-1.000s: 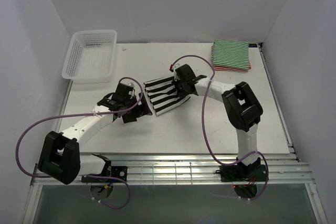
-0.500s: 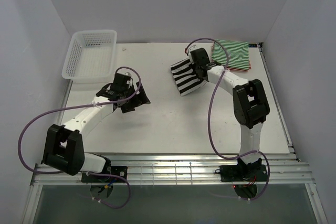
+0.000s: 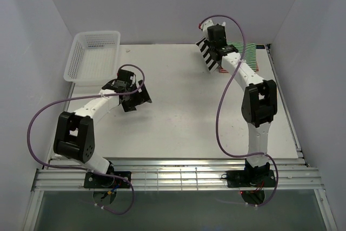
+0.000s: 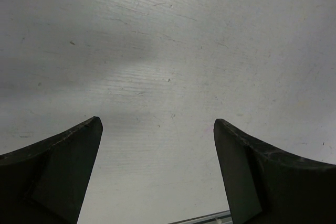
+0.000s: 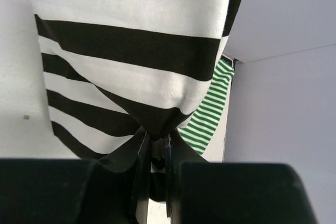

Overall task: Fold and stack the tank tops
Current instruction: Neatly place the folded tank top to the corner

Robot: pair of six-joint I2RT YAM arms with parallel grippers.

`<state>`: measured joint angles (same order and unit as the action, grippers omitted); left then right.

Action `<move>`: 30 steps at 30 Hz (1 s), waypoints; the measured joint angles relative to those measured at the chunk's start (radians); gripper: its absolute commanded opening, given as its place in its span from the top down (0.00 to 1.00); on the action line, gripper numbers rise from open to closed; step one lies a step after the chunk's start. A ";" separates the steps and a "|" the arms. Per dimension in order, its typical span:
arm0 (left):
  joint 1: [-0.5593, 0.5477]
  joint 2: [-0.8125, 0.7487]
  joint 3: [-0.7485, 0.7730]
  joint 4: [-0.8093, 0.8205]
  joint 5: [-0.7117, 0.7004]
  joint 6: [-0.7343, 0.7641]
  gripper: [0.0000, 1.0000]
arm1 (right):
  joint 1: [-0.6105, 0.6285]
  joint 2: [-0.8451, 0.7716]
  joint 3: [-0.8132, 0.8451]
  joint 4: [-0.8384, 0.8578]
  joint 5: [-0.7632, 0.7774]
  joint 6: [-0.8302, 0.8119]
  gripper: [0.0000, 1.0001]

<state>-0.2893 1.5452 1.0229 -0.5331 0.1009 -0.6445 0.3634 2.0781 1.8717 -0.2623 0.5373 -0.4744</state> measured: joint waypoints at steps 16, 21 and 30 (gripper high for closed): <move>0.019 0.058 0.007 0.019 0.042 0.001 0.02 | -0.097 0.079 0.162 -0.056 -0.021 -0.031 0.92; 0.019 0.079 0.013 0.026 0.058 -0.002 0.02 | -0.141 0.079 0.171 -0.064 -0.074 -0.012 0.92; 0.020 0.108 0.014 0.048 0.089 -0.025 0.02 | -0.234 0.082 0.177 -0.090 -0.214 0.069 0.92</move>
<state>-0.2691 1.6531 1.0370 -0.4847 0.1894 -0.6697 0.1295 2.1601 2.0483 -0.3519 0.3229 -0.4057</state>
